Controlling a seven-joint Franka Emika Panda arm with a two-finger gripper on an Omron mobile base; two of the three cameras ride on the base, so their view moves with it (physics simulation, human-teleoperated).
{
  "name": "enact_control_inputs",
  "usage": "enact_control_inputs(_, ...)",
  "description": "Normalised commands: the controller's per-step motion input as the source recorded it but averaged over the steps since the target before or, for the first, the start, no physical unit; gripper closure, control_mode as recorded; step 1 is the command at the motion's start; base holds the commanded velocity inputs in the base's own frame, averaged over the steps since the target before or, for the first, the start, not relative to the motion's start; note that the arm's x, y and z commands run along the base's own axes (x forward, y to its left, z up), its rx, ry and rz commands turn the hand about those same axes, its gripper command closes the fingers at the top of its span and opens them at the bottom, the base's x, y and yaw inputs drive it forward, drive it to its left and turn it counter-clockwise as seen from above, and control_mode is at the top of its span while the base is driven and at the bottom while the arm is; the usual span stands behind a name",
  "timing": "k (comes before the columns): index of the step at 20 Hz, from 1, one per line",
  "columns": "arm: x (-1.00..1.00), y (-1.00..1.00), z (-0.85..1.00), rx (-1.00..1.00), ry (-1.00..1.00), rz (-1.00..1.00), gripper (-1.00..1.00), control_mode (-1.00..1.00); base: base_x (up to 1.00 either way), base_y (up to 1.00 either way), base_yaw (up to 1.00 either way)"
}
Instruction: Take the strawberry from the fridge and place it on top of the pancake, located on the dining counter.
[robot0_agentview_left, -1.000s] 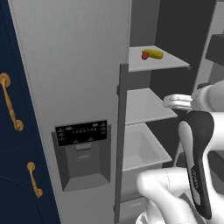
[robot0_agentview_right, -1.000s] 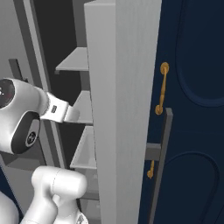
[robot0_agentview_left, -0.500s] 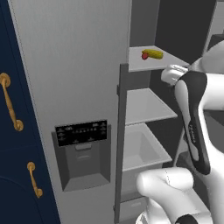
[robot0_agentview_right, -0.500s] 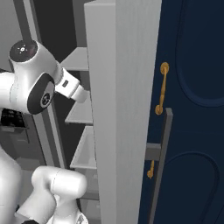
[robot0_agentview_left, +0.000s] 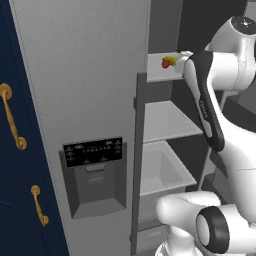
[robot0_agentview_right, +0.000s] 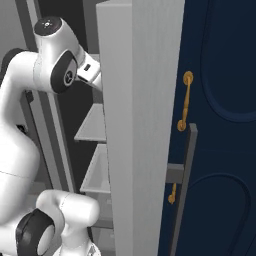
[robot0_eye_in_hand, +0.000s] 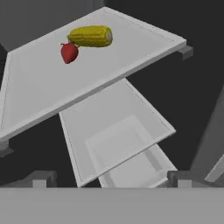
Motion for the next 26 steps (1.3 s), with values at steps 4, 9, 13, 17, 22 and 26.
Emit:
enact_control_inputs(4,0.55,0.00,0.10,-0.10,-0.28,0.00,-1.00,-1.00,0.00,0.00,0.00)
enact_control_inputs(9,0.70,-0.01,0.27,-0.06,-0.04,0.00,-1.00,-1.00,0.00,0.00,0.00)
enact_control_inputs(13,0.72,-0.04,0.23,0.00,0.26,0.00,-1.00,-1.00,0.00,0.00,0.00)
enact_control_inputs(17,0.81,-0.04,-0.09,0.00,0.05,0.00,-1.00,-1.00,0.00,0.00,0.00)
enact_control_inputs(22,0.66,0.00,-0.16,0.00,-0.02,0.00,-1.00,-1.00,0.00,0.00,0.00)
enact_control_inputs(26,0.54,0.00,-0.20,0.00,0.04,0.00,-1.00,-1.00,0.00,0.00,0.00)
